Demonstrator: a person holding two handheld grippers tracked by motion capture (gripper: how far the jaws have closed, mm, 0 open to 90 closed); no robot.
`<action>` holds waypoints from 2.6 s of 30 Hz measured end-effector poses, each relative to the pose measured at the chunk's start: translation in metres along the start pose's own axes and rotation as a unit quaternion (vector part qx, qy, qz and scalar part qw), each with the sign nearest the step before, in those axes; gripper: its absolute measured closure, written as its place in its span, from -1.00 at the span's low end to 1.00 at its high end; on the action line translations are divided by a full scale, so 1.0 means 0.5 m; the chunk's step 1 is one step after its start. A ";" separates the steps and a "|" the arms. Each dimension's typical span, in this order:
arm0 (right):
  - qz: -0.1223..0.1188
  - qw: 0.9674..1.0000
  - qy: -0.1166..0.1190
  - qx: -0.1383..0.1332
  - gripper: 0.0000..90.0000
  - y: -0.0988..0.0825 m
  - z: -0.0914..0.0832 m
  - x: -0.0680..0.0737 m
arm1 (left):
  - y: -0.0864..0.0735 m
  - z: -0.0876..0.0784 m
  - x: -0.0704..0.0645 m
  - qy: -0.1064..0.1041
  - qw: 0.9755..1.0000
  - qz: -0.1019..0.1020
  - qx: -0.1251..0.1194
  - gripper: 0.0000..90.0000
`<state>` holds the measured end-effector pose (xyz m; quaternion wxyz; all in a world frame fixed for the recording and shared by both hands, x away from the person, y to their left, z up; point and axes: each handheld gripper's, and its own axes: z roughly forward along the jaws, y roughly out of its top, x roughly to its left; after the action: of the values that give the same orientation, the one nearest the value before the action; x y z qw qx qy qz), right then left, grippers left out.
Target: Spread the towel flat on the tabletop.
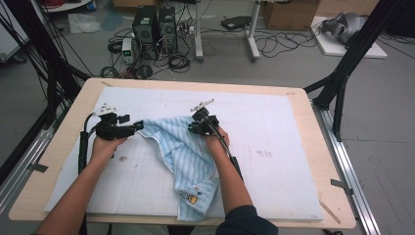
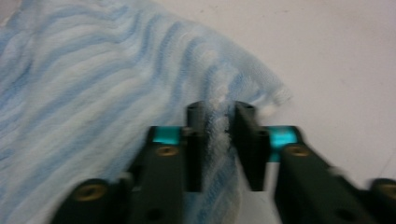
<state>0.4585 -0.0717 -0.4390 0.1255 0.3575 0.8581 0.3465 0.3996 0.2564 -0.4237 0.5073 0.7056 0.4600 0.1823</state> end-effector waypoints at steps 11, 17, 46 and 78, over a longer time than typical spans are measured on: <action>0.053 0.992 -0.117 -0.015 0.87 -0.029 -0.068 -0.101 | -0.007 0.020 -0.017 -0.009 1.000 0.007 0.019 -0.38; 0.093 0.973 -0.211 -0.008 0.77 -0.060 -0.088 -0.142 | -0.011 0.034 -0.039 -0.026 0.999 0.015 0.040 -0.33; 0.066 0.987 -0.089 -0.116 -0.19 -0.229 -0.282 -0.044 | -0.017 0.100 -0.188 -0.141 0.988 0.019 0.062 -0.24; 0.007 1.000 -0.012 -0.022 0.87 -0.166 -0.144 0.041 | -0.006 0.108 -0.113 -0.081 0.994 0.042 0.064 0.84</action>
<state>0.3669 -0.1355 -0.4428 0.1412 0.3644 0.8462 0.3622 0.4086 0.1798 -0.4372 0.4882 0.7680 0.3979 0.1157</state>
